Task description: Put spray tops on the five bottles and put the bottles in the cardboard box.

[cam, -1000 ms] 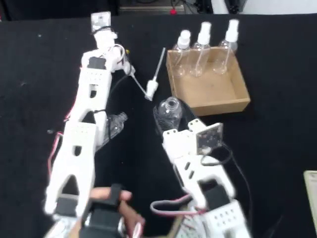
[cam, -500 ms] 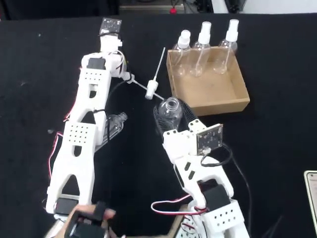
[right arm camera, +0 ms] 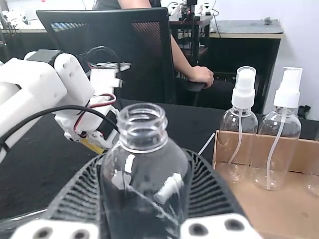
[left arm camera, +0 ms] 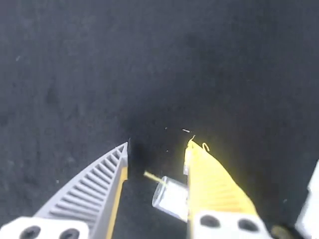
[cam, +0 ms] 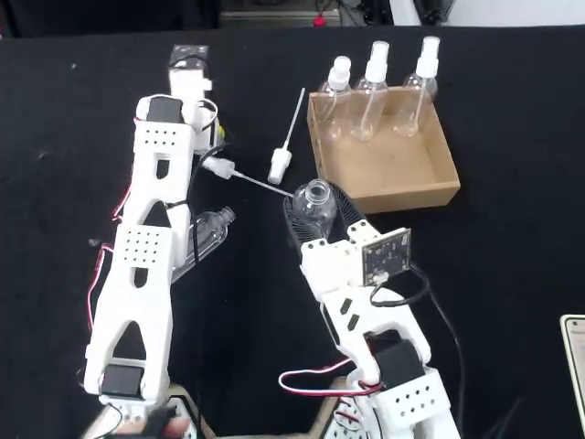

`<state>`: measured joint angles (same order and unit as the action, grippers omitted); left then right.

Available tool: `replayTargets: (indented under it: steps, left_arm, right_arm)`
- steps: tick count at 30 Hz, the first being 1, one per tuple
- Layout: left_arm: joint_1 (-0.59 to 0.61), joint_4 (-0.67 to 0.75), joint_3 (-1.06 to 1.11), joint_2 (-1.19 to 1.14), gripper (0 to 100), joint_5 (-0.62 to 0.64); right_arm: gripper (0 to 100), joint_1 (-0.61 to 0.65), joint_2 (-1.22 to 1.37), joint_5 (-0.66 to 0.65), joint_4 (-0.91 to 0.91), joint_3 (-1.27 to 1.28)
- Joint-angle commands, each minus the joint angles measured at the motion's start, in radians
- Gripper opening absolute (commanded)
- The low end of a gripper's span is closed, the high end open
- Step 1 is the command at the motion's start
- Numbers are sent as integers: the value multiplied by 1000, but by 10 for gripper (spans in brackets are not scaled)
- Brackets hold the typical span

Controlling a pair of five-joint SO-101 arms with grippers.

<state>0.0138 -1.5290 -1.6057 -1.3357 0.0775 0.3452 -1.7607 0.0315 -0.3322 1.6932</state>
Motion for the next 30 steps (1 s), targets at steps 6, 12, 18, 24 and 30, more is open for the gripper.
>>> replayTargets:
  steps: [6, 12, 18, 24, 30]
  left_arm:
    - [-1, -132, -61, 153, 188, 229]
    - [-10, -216, -58, 212, 299, 298]
    - [-42, -230, -51, 189, 212, 381]
    - [-62, -229, -53, 109, 207, 519]
    - [-53, -229, -56, 63, 207, 555]
  right_arm:
    - [18, -14, -24, -8, 0, -2]
    - [18, -14, -24, -8, 2, -2]
    - [18, -14, -24, -8, 2, -2]
    - [18, -12, -24, -8, 2, -2]
    - [18, -11, -24, -8, 0, -2]
